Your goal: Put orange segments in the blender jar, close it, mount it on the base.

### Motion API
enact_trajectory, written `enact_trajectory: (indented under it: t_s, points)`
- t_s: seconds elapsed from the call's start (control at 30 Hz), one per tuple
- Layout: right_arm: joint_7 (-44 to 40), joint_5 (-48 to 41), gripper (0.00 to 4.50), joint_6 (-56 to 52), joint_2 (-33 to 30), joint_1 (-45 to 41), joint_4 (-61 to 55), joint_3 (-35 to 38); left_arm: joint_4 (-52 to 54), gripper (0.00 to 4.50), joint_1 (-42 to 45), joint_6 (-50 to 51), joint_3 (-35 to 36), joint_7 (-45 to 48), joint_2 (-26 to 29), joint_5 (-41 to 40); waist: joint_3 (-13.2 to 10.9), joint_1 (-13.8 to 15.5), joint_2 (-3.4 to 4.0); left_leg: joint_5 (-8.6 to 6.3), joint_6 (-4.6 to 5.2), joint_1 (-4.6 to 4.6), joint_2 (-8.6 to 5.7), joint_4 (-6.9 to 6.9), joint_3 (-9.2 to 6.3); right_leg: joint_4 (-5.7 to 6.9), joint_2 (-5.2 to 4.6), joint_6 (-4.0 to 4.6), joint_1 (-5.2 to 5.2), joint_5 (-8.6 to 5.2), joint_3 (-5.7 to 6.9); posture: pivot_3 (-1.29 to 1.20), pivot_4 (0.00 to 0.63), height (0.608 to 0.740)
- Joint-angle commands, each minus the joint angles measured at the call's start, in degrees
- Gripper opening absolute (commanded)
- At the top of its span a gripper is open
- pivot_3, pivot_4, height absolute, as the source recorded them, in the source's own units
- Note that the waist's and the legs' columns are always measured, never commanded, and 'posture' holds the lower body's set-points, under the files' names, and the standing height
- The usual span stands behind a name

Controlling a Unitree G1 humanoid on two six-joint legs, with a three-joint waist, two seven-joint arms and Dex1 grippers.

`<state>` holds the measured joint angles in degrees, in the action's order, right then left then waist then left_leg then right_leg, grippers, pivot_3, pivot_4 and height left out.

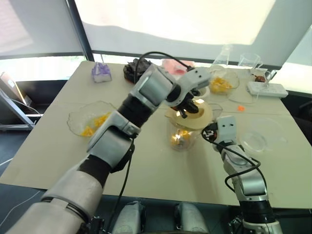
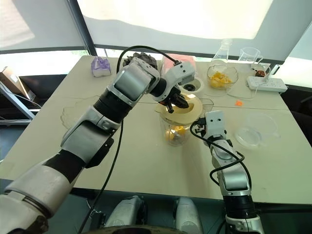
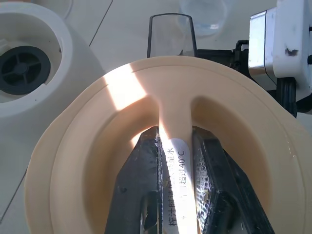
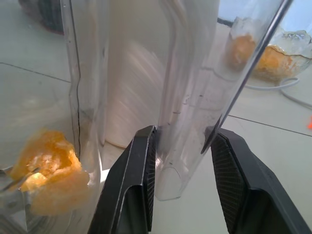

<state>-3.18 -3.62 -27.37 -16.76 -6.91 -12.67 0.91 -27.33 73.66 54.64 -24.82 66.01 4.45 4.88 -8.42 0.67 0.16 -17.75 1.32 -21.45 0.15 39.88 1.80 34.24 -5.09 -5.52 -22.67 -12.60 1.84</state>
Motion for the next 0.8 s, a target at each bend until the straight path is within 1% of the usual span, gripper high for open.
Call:
enact_trajectory:
  t_s: [0.03,0.2,0.27,0.3,0.33,0.43,0.47,0.5,0.57,0.67,0.8]
  points:
    - [1.1,2.1,1.68,1.0,-0.3,-1.3,-2.6,1.3,-1.5,0.24,-5.6,-2.7,-10.3,4.7,0.6,0.8,0.0,-0.2,-0.03,-0.01,-0.01,0.00,0.01,-0.02,-0.01,0.00,0.00,0.01,-0.02,0.00,0.00,0.00,0.150,0.740]
    - [0.2,2.3,1.68,1.7,-0.5,-1.4,-1.6,1.5,0.5,0.24,-4.7,-7.3,-12.9,9.6,4.2,1.6,-0.1,-1.2,-0.14,-0.09,-0.16,-0.02,0.04,-0.21,-0.01,-0.07,-0.03,0.01,-0.11,0.00,0.00,0.00,0.150,0.740]
    - [-0.1,2.3,1.62,1.9,-0.6,-1.3,-1.5,1.6,2.0,1.28,-4.0,-7.6,-13.9,12.3,5.7,1.4,-0.1,-1.4,-0.19,-0.10,-0.17,-0.04,0.04,-0.38,-0.01,-0.13,-0.04,0.02,-0.18,0.00,0.00,0.00,0.150,0.740]
    - [-0.1,2.3,1.62,2.0,-0.6,-1.3,-1.5,1.6,2.6,1.72,-3.8,-7.6,-14.3,13.3,6.3,1.3,-0.1,-1.4,-0.21,-0.09,-0.16,-0.06,0.02,-0.48,-0.01,-0.15,-0.05,0.04,-0.27,0.01,0.00,0.00,0.150,0.740]
    - [-0.2,2.3,1.62,2.1,-0.6,-1.3,-1.4,1.7,3.0,2.25,-3.6,-7.6,-14.5,14.0,6.7,1.3,-0.1,-1.4,-0.20,-0.01,-0.02,-0.07,0.02,-0.57,0.00,-0.14,-0.05,0.06,-0.35,0.03,0.00,0.00,0.150,0.740]
    - [-0.5,2.5,1.62,2.6,-0.7,-1.1,-1.2,1.8,3.8,3.70,-2.8,-9.4,-14.8,14.7,7.5,2.0,-0.1,-1.4,-0.21,0.02,0.02,-0.12,0.01,-0.76,0.02,-0.08,-0.04,0.29,-0.57,0.17,0.03,0.00,0.150,0.740]
    - [-0.5,2.6,1.62,2.8,-0.8,-1.0,-1.0,1.9,3.8,4.17,-2.1,-9.7,-14.5,14.6,7.7,2.2,-0.1,-1.4,-0.19,0.02,0.02,-0.21,0.02,-0.81,0.03,-0.08,-0.01,0.30,-0.67,0.17,0.03,0.00,0.150,0.740]
    - [-0.6,2.6,1.62,3.1,-0.9,-0.9,-0.7,1.9,3.8,4.47,-1.4,-10.0,-14.1,14.6,7.9,2.2,-0.1,-1.3,-0.17,0.02,0.03,-0.26,0.02,-0.84,0.03,-0.09,0.02,0.30,-0.73,0.16,0.06,0.00,0.150,0.740]
    - [-0.7,2.7,1.62,3.3,-1.0,-0.7,-0.5,1.9,3.8,4.47,-0.2,-10.7,-12.9,14.6,8.1,2.3,-0.1,-1.2,-0.22,0.02,0.03,-0.35,0.00,-0.83,0.04,-0.09,0.03,0.30,-0.75,0.13,0.07,0.00,0.150,0.740]
    - [-0.8,2.8,1.62,3.5,-1.0,-0.5,-0.4,1.8,4.3,4.47,1.1,-12.1,-11.4,14.1,8.2,2.3,-0.1,-1.3,-0.23,0.03,0.05,-0.84,-0.03,-0.75,0.05,-0.07,0.07,0.30,-0.98,0.14,0.08,0.00,0.150,0.740]
    - [-1.2,2.9,1.62,4.0,-1.2,-0.3,0.4,1.5,3.8,4.47,4.7,-15.3,-8.7,14.1,7.4,1.4,-0.2,-1.2,-0.29,0.04,0.06,-1.06,-0.09,-0.76,0.05,-0.02,0.24,0.27,-1.20,0.12,0.09,0.00,0.150,0.740]
